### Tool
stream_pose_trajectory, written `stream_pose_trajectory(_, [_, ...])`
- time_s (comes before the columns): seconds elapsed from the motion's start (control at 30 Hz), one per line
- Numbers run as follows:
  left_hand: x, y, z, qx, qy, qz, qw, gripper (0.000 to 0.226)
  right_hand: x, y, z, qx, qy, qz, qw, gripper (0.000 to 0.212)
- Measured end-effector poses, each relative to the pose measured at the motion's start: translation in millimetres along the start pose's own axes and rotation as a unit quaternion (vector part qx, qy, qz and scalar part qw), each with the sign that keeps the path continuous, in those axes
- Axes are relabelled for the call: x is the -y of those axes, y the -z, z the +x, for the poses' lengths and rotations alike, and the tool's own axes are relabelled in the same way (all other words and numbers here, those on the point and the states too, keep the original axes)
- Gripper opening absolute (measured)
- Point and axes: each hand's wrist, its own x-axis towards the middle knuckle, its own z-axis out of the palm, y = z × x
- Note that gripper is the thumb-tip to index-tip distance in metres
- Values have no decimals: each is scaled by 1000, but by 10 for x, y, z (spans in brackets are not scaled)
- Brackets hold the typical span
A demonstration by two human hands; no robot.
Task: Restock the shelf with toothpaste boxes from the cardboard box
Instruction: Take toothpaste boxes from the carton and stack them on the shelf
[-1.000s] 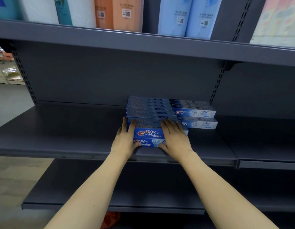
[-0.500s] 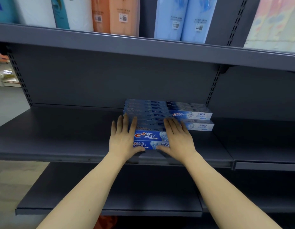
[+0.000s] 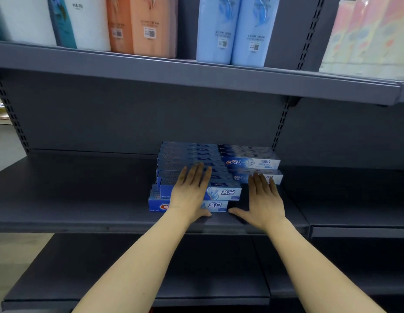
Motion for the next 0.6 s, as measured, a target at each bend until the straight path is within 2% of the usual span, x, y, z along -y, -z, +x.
stream_pose_trajectory(0.1, [8, -12, 22, 3, 1, -16, 1000, 111, 27, -47, 19, 15, 10, 1, 1000, 129])
stream_pose_trajectory(0.27, [105, -40, -1, -3, 29, -40, 999, 102, 165, 9, 77, 29, 59, 35, 997, 99])
stream_pose_trajectory(0.37, [152, -55, 4, -4, 25, -53, 998, 99, 176, 35, 97, 48, 69, 46, 995, 97])
stream_pose_trajectory(0.6, [201, -84, 8, -18, 25, -64, 997, 99, 226, 36, 121, 41, 82, 44, 995, 98])
